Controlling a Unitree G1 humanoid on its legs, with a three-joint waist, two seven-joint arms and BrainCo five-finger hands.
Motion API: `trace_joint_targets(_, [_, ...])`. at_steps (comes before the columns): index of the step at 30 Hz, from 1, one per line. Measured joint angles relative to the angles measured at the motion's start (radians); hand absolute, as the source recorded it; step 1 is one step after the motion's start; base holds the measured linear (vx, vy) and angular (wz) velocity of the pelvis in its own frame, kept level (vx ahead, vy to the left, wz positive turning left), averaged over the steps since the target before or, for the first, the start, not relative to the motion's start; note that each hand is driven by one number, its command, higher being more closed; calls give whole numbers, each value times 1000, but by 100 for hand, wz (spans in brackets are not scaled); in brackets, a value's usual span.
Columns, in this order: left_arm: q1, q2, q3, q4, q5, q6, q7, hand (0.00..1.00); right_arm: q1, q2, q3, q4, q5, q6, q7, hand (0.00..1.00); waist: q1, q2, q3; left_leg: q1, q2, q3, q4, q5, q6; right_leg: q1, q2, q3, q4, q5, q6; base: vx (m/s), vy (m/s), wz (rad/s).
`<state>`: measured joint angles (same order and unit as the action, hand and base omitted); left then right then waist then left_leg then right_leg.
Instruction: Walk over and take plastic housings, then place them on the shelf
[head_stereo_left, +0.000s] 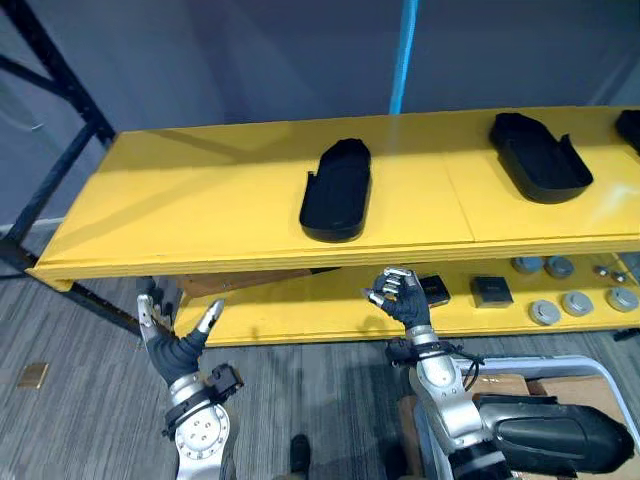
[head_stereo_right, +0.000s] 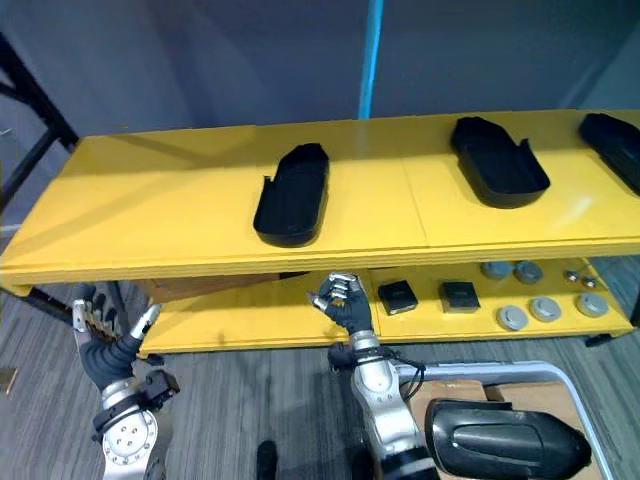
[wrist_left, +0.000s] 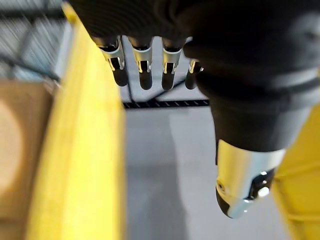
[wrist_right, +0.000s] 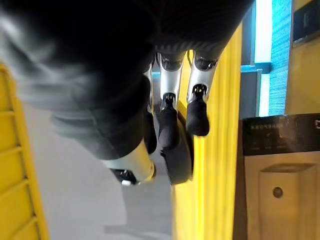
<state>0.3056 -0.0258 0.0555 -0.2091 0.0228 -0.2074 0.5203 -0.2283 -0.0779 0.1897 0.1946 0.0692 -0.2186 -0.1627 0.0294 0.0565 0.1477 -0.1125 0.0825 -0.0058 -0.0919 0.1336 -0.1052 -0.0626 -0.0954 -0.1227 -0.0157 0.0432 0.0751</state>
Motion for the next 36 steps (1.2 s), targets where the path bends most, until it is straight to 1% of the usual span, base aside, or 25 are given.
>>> trace_joint_targets(1, [15,1,0,45,0,2,-3,0,-45,0,-12,31,0,0,-12,100,10,1,1,-18,-2,-18,0,11,-1,-10,-1,-18,5,0,0,-44,17,52])
trace_joint_targets(2, [18,8,-13,109,1,7,-10,0,-111,-7,-27,90,3,0,-25,100,22,3,4,-37,-4,-39,0,20,8,-15,-2,-33,4,11,-9,-29,16,45])
trace_joint_targets(4, [12,21,-32,160,0,14,-22,0,-167,-21,-38,141,6,1,-36,100,41,4,6,-48,-5,-53,0,27,5,-18,-3,-51,4,12,-9,-9,11,32])
trace_joint_targets(6, [4,36,-64,221,-6,20,-47,0,-288,-44,-53,220,13,2,-55,100,61,13,24,-71,-8,-80,1,38,3,-27,-3,-74,4,12,-9,-9,10,35])
trace_joint_targets(8, [0,46,-92,237,-30,22,-59,0,-399,-66,-71,279,37,3,-72,100,74,24,56,-83,-7,-92,1,44,6,-33,-4,-84,5,14,-9,-23,7,19])
trace_joint_targets(9, [0,46,-97,241,-39,22,-65,0,-427,-74,-71,295,43,3,-76,100,75,27,58,-92,-8,-95,1,45,7,-40,-4,-85,5,15,-8,-24,7,11])
trace_joint_targets(10, [-6,50,-110,255,-42,22,-73,0,-471,-96,-73,306,43,3,-84,100,77,36,67,-108,-9,-101,1,49,8,-52,-5,-91,5,17,-8,-15,8,10])
trace_joint_targets(12, [-37,57,-130,281,-60,22,-84,0,-531,-138,-81,326,44,4,-100,100,86,50,93,-119,-10,-106,1,54,8,-60,-5,-97,5,19,-7,-13,8,11])
trace_joint_targets(13, [-56,57,-137,292,-60,22,-91,0,-558,-155,-107,341,44,9,-108,100,90,56,101,-129,-11,-112,2,57,6,-66,-5,-104,5,20,-7,-9,4,11])
trace_joint_targets(14, [-63,59,-142,295,-61,22,-92,0,-567,-164,-118,342,46,10,-115,100,93,58,104,-134,-11,-115,3,58,6,-69,-5,-106,5,20,-7,5,0,9])
trace_joint_targets(17, [-87,61,-161,316,-72,20,-93,0,-604,-193,-149,347,64,12,-134,100,95,64,125,-145,-12,-117,5,68,9,-78,-5,-109,5,19,-7,8,-2,2])
trace_joint_targets(22, [-108,60,-165,343,-100,18,-97,0,-648,-225,-152,373,65,24,-161,100,94,77,150,-147,-12,-117,5,68,9,-81,-1,-109,5,17,-9,0,0,0])
trace_joint_targets(25, [-109,60,-169,361,-120,17,-104,0,-649,-230,-153,373,65,26,-174,100,93,79,155,-150,-11,-117,5,68,9,-86,-1,-109,6,17,-9,0,0,0])
trace_joint_targets(31, [-114,60,-177,403,-139,15,-118,0,-681,-234,-196,404,65,38,-188,100,91,79,156,-154,-11,-115,5,68,9,-95,-3,-105,15,17,-9,-3,0,-1])
trace_joint_targets(33, [-117,60,-187,418,-139,16,-120,0,-667,-227,-209,362,65,47,-198,100,87,80,158,-154,-8,-114,5,68,9,-96,-3,-104,15,17,-9,0,0,0])
trace_joint_targets(34, [-117,60,-194,428,-139,16,-121,0,-622,-215,-226,264,63,48,-207,100,86,79,160,-154,-7,-113,5,68,9,-97,-3,-104,15,17,-9,0,0,0])
trace_joint_targets(35, [-116,59,-196,429,-139,17,-122,0,-592,-206,-233,202,62,48,-211,100,85,79,161,-154,-7,-113,5,67,9,-97,-3,-104,15,16,-9,0,0,0])
trace_joint_targets(36, [-115,58,-197,429,-138,20,-125,0,-530,-181,-244,82,56,48,-218,100,79,78,165,-154,-7,-110,5,67,10,-97,-3,-103,15,16,-8,0,0,0])
